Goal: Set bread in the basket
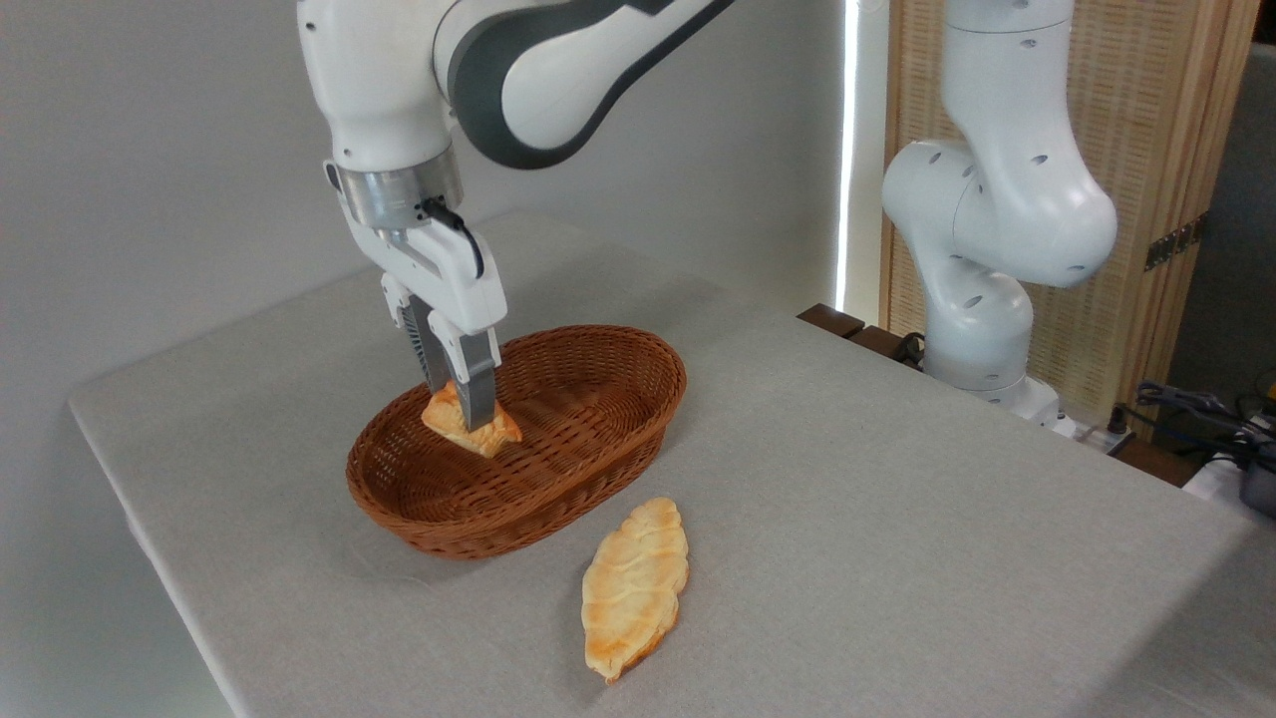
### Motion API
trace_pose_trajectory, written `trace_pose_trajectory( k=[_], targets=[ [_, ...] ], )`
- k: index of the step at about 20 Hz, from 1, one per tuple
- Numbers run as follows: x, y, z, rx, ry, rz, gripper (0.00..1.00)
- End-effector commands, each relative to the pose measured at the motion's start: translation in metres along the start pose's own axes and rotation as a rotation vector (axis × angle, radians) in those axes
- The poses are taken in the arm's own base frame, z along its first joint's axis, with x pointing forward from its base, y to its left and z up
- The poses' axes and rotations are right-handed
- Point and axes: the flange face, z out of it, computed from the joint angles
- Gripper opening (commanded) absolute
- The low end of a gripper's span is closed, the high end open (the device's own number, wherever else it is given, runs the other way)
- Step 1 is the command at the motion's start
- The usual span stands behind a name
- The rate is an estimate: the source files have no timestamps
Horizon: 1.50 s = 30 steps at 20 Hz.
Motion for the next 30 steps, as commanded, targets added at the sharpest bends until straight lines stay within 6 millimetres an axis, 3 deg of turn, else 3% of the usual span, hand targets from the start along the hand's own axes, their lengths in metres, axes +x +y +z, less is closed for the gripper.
trace_pose_trajectory(
  k=[1,9,14,20,24,25,26,30],
  targets=[
    [0.005,-0.002,0.002,-0.009,0.013,-0.016,1.0],
    [0.004,-0.002,0.003,-0.013,0.003,-0.014,1.0],
    [-0.006,-0.009,-0.02,0.021,0.03,-0.025,1.0],
    [-0.054,-0.056,-0.074,0.082,0.097,-0.069,1.0],
    [-0.094,-0.079,-0.091,0.055,0.058,0.032,1.0],
    [-0.103,-0.084,-0.105,0.054,0.069,0.044,1.0],
    [-0.108,-0.088,-0.116,0.055,0.074,0.034,1.0],
    [-0.111,-0.092,-0.116,0.046,0.066,0.022,1.0]
  ],
)
